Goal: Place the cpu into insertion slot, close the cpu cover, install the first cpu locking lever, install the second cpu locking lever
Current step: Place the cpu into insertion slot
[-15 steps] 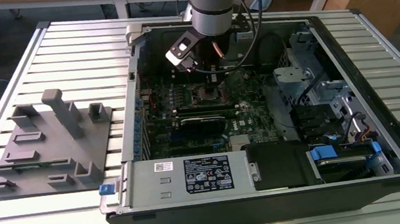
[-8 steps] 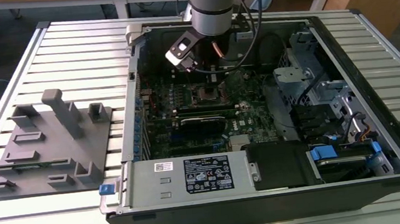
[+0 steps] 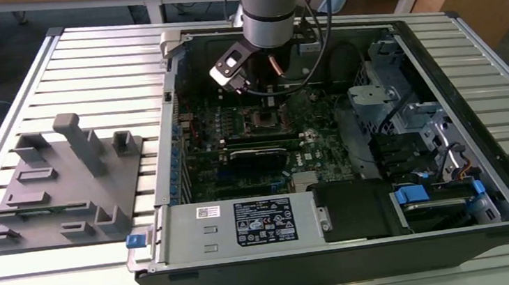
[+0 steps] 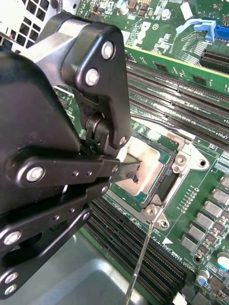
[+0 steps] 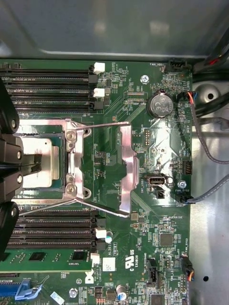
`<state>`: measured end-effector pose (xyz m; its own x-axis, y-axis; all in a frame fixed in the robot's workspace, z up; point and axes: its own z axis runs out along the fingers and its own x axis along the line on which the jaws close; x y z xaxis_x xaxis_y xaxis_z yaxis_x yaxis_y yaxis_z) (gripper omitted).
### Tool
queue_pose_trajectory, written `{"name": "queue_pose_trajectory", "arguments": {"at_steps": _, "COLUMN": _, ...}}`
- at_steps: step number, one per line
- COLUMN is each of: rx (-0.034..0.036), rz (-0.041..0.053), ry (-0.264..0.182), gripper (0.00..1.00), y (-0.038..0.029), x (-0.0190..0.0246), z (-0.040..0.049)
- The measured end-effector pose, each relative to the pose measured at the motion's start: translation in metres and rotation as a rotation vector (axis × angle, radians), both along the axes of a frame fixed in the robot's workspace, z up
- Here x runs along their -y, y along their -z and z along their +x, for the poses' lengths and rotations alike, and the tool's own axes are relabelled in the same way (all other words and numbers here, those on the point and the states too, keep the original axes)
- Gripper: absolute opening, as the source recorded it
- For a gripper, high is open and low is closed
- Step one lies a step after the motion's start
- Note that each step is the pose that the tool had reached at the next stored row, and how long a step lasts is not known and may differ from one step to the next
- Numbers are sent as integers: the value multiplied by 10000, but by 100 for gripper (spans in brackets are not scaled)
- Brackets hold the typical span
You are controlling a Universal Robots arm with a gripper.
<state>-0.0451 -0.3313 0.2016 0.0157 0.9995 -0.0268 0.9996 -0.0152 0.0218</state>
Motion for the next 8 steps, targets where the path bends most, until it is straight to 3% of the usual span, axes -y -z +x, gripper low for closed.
{"name": "queue_pose_trajectory", "arguments": {"at_steps": 8, "rx": -6, "rz": -10, "ry": 0, "gripper": 10, "y": 30, "x": 1, "z": -10}}
